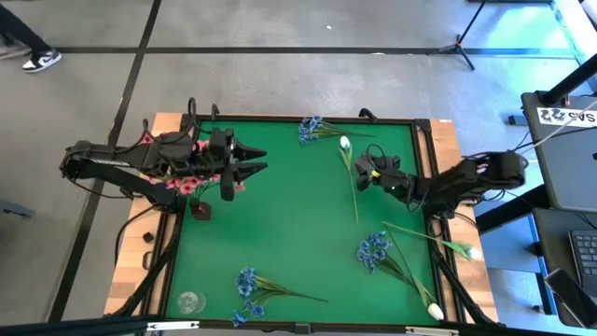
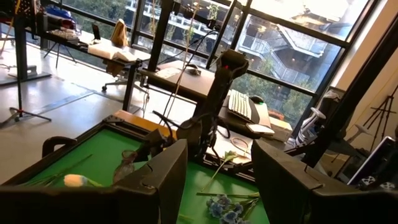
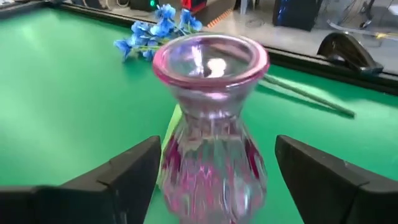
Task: Sort flowers into vase by color
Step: Put the top left white flower into the violet vase
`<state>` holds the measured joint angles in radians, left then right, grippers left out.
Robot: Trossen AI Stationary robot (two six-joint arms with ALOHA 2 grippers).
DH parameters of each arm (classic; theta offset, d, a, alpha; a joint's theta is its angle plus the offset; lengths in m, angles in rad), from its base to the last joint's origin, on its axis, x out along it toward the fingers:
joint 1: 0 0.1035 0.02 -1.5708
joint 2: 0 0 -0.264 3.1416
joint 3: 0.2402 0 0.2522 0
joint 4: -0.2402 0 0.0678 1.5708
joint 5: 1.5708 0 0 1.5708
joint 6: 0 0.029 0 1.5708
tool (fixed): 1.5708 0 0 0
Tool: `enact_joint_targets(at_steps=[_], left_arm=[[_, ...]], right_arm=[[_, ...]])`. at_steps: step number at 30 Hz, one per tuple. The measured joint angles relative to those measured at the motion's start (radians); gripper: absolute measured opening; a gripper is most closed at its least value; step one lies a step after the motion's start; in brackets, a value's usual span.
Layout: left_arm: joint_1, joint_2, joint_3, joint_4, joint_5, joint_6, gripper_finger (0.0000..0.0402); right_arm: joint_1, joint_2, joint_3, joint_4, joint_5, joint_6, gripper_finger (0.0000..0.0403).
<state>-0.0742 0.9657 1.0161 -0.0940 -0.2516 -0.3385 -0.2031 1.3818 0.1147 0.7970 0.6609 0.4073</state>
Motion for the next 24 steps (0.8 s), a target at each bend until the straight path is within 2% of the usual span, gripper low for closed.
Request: enact_joint_targets(at_steps=[2,5,10,12,16,20,22,24], left_arm=[[0.0,0.0,0.0,-0.009,0.0,0.0,0.0174],[0.0,0.0,0.0,-0.012,0.0,0.0,0.0174],[0.0,-0.021,0.0,-0.011,0.012,0.0,0.0174],[0.0,-0.034,0.0,-0.011,0.029,0.0,0.0174],[0.0,-0.071,0.0,-0.012,0.064,0.0,0.0174],[0.0,-0.114,0.0,-0.029,0.063,0.008,0.0174],[0.0,-0.133,0.0,-0.038,0.063,0.027,0.0174],[0.0,-0.153,0.0,-0.052,0.063,0.071,0.0174]], right_arm=[[0.0,-0.064,0.004,-0.099,-0.011,0.032,0.0309],[0.0,-0.176,0.032,-0.305,-0.082,0.057,0.0303],[0.0,-0.344,0.153,-0.759,-0.186,0.145,0.0293],[0.0,-0.387,0.228,-0.977,-0.235,0.243,0.0289],[0.001,-0.421,0.356,-1.336,-0.406,0.472,0.0278],[0.036,-0.417,0.41,-1.379,-0.564,0.66,0.0266],[0.087,-0.396,0.411,-1.315,-0.573,0.751,0.0257],[0.15,-0.353,0.412,-1.262,-0.524,0.828,0.0246]])
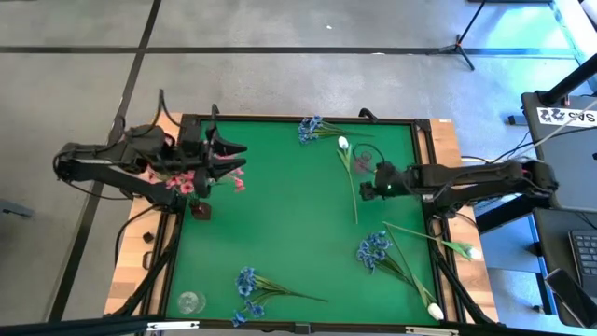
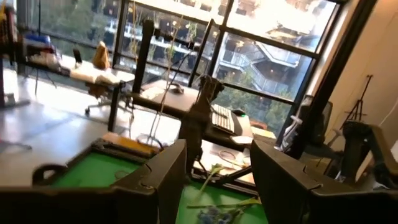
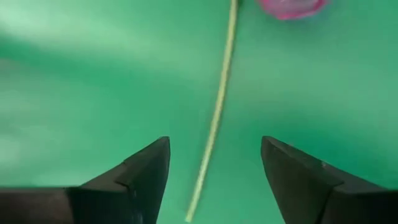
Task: Sort flowers into vase by color
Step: Put the top left white flower into the violet vase
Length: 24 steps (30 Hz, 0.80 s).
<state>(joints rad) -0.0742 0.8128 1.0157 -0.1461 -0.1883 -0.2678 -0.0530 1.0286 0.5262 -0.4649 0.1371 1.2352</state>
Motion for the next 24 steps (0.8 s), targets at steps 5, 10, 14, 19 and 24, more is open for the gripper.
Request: enact_joint_targets(at_steps=[5,10,14,19,24], left_arm=[[0.0,-0.037,0.0,-0.019,0.0,0.055,0.0174],[0.0,-0.055,0.0,-0.082,0.0,0.069,0.0174],[0.0,-0.062,0.0,-0.121,0.0,0.069,0.0174],[0.0,-0.071,0.0,-0.164,0.0,0.07,0.0174],[-0.001,-0.082,0.0,-0.22,0.006,0.068,0.0174]], right_arm=[[0.117,0.159,0.001,0.155,0.08,0.122,0.0208],[0.181,0.335,0.039,0.148,0.082,0.207,0.0157],[0.191,0.435,0.124,0.083,0.106,0.224,0.0115],[0.191,0.535,0.211,-0.015,0.12,0.221,0.0059],[0.21,0.572,0.241,-0.06,0.075,0.22,0.0007]])
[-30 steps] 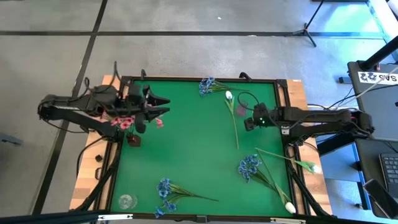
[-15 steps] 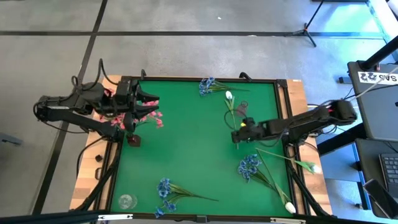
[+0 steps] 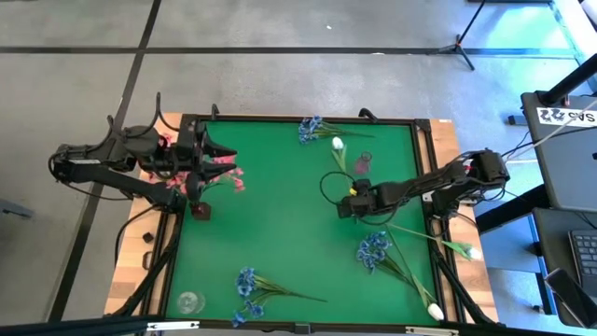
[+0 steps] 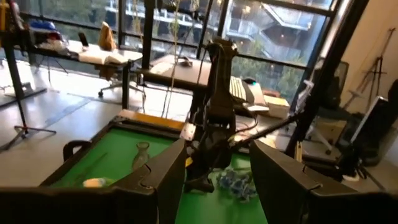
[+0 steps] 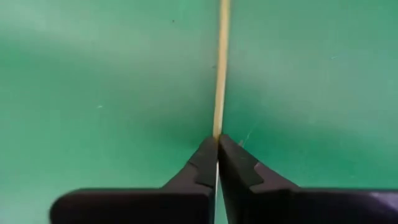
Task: Sort flowers into vase by color
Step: Put the top left white flower into the violet vase
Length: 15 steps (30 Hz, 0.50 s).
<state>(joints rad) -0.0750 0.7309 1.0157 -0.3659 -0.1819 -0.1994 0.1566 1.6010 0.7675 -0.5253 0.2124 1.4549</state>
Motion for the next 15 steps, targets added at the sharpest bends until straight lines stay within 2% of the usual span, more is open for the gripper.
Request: enact_joint_targets(at_steps=[2,5,7,12,15], left_arm=[[0.0,-0.005,0.0,-0.021,0.019,-0.001,0.0174],[0.0,-0.007,0.0,-0.021,0.034,-0.001,0.0174],[0.0,-0.007,0.0,-0.021,0.039,-0.001,0.0174],[0.0,-0.005,0.0,-0.018,0.038,0.003,0.0174],[0.0,-0.005,0.0,-0.017,0.038,0.033,0.0174]], right_arm=[[0.019,0.002,0.026,-0.043,-0.029,0.012,0.0011],[0.064,0.001,0.092,-0.156,-0.163,0.003,0.0014],[0.095,0.0,0.144,-0.198,-0.203,-0.026,0.0009],[0.12,-0.001,0.205,-0.244,-0.177,-0.12,0.0007],[0.12,-0.001,0.212,-0.245,-0.179,-0.169,0.0036]])
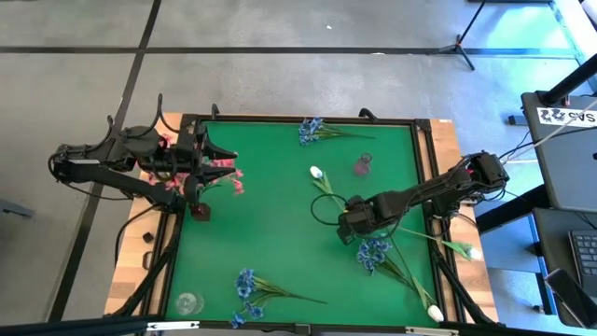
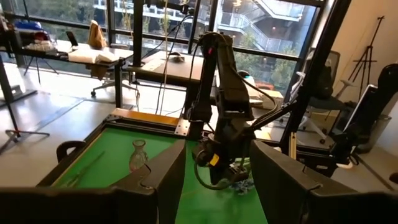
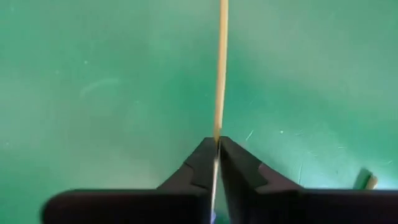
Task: Sort flowers into vase by color
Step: Put the top left white flower into the violet vase
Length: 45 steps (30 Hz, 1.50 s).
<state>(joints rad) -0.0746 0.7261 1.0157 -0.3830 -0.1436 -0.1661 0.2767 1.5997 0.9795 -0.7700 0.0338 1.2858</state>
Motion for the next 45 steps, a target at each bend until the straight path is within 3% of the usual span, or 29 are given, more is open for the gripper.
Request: enact_joint_targets(at_steps=[7,12,20,29,40,45], left_arm=[[0.0,0.0,0.0,0.005,0.0,0.013,0.0174],[0.0,0.0,0.0,0.046,0.0,0.019,0.0174],[0.0,0.0,0.0,0.048,0.002,-0.006,0.0174],[0.0,0.0,0.0,0.047,0.004,-0.01,0.0174],[0.0,-0.001,0.0,0.058,0.003,-0.009,0.0174],[0.0,-0.004,0.0,0.058,0.003,-0.008,0.0174]], right_arm=[[-0.069,0.0,0.002,0.042,0.104,-0.219,0.0175],[-0.159,0.044,0.003,0.167,0.265,-0.442,0.0212],[-0.287,0.157,0.003,0.355,0.254,-0.553,0.0185],[-0.316,0.21,0.007,0.362,0.219,-0.61,0.0149],[-0.318,0.202,0.005,0.387,0.125,-0.637,0.0014],[-0.314,0.124,0.021,0.443,0.123,-0.631,0.002]])
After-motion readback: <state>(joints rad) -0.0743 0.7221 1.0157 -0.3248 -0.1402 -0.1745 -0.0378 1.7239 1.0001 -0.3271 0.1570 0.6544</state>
